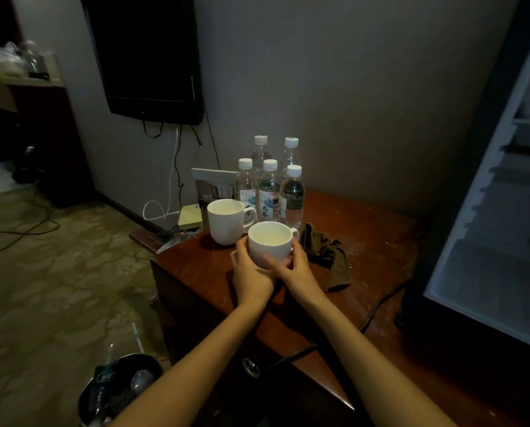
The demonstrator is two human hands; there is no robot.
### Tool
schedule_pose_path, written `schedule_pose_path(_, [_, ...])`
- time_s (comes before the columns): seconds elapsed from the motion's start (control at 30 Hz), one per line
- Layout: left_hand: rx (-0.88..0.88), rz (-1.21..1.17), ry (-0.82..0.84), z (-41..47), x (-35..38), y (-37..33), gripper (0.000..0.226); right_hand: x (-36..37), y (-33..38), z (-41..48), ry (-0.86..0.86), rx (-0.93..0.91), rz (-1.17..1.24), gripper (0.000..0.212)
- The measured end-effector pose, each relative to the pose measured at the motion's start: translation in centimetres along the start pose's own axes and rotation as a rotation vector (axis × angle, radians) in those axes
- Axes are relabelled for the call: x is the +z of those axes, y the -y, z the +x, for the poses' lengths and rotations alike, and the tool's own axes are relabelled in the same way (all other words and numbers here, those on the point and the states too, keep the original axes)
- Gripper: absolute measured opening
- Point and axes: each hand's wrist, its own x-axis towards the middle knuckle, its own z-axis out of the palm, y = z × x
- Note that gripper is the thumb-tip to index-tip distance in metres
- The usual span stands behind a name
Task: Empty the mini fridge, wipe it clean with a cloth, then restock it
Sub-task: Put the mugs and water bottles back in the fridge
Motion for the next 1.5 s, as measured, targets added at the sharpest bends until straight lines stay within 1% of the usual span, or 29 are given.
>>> schedule_pose_path(0.03, [0.022, -0.001, -0.004, -0.5, -0.1, -0.2, 0.075, 0.2, 0.3, -0.3, -0.026, 0.017, 0.002, 0.119])
schedule_pose_path(0.07, [0.050, 0.000, -0.010, -0.9, -0.1, -0.5, 0.066, 0.3, 0.8, -0.7, -0.066, 0.018, 0.022, 0.118])
schedule_pose_path(0.13, [0.104, -0.011, -0.028, -2.0, -0.2, -1.1, 0.049, 0.1, 1.3, -1.4, -0.151, -0.031, 0.025, 0.108])
schedule_pose_path(0.2, [0.133, -0.057, -0.053, -3.2, -0.3, -2.0, 0.044, -0.5, 1.8, -2.7, -0.194, -0.106, -0.036, 0.106])
schedule_pose_path(0.33, [0.222, -0.086, -0.035, -5.5, 0.3, -3.8, 0.060, -2.8, 2.9, -5.0, -0.273, -0.216, -0.076, 0.102])
schedule_pose_path(0.4, [0.309, -0.114, -0.017, -6.3, 1.0, -5.3, 0.066, -4.7, 3.9, -5.9, -0.330, -0.268, -0.081, 0.097])
schedule_pose_path(0.57, [0.489, -0.213, 0.105, -8.8, 3.7, -10.6, 0.084, -11.0, 8.3, -8.4, -0.445, -0.418, -0.076, 0.094])
schedule_pose_path(0.7, [0.733, -0.276, 0.123, -10.1, 6.8, -15.3, 0.085, -16.7, 12.9, -10.8, -0.504, -0.504, -0.040, 0.092])
schedule_pose_path(0.83, [0.791, -0.406, 0.263, -11.7, 9.7, -21.6, 0.088, -22.2, 17.7, -13.1, -0.549, -0.579, -0.078, 0.077])
schedule_pose_path(0.9, [0.835, -0.453, 0.312, -12.2, 11.2, -24.5, 0.086, -24.9, 19.6, -13.5, -0.606, -0.613, -0.103, 0.074])
schedule_pose_path(1.0, [0.945, -0.403, 0.425, -12.5, 13.9, -27.8, 0.089, -29.1, 22.0, -13.5, -0.725, -0.628, -0.114, 0.068])
schedule_pose_path(1.07, [0.966, -0.319, 0.536, -12.5, 15.6, -29.3, 0.091, -31.6, 23.2, -13.4, -0.744, -0.616, -0.185, 0.067])
schedule_pose_path(1.13, [0.943, -0.272, 0.630, -12.5, 17.1, -30.3, 0.093, -33.5, 23.8, -13.2, -0.730, -0.571, -0.240, 0.069])
schedule_pose_path(1.2, [0.911, -0.225, 0.691, -12.3, 18.1, -31.0, 0.097, -34.8, 24.0, -12.6, -0.741, -0.527, -0.246, 0.070])
schedule_pose_path(1.37, [0.890, -0.190, 0.744, -11.9, 19.7, -31.8, 0.104, -36.8, 23.9, -11.6, -0.749, -0.467, -0.307, 0.067])
schedule_pose_path(1.5, [0.860, -0.075, 0.797, -11.5, 19.9, -32.8, 0.112, -37.5, 24.2, -10.9, -0.744, -0.429, -0.276, 0.063])
